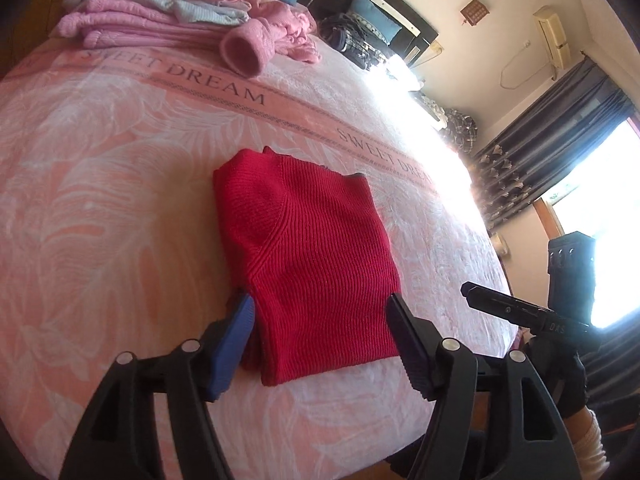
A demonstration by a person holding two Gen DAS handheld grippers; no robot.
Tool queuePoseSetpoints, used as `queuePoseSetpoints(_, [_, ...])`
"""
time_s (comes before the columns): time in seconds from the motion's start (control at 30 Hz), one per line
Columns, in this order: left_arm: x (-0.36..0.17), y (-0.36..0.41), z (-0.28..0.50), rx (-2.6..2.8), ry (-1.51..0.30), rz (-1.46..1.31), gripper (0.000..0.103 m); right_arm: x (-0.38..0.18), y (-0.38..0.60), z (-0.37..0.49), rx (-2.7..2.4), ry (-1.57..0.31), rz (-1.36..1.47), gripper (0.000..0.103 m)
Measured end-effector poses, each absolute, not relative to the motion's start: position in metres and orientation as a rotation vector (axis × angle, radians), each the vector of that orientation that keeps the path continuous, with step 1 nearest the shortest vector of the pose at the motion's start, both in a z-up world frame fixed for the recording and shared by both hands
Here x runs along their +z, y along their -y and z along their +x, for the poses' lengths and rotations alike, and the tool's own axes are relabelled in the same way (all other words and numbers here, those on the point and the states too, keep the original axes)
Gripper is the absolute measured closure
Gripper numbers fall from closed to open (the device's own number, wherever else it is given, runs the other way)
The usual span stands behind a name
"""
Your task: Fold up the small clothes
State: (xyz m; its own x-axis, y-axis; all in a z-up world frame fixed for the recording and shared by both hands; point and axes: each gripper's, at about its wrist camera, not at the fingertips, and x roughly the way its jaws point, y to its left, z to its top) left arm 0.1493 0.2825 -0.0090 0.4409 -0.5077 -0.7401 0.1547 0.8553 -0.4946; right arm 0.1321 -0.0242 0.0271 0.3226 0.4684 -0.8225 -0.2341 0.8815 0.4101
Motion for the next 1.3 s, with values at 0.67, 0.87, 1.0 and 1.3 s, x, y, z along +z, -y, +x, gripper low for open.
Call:
queuePoseSetpoints(0.67, [0.054,-0.285,-0.006,-0.192,-0.965,-0.217,0.016,0.080,-0.022,-0.022,0.341,-1.065,0.095,0.011])
queuePoseSetpoints(0.87, [0.042,-0.285,-0.019,-0.183,-0.979,-0.227,0.015,0.072,-0.023,-0.041,0.367,-1.049,0.103,0.011])
queuePoseSetpoints(1.0, [0.043,-0.282,-0.023,-0.167,-0.945,-0.178,0.015,0.068,-0.017,-0.047,0.370,-1.053,0.105,0.011])
queuePoseSetpoints(1.3, [0.035,-0.268,-0.025,-0.136,-0.931,-0.102,0.015,0.049,-0.004,-0.058,0.344,-1.076,0.067,0.011])
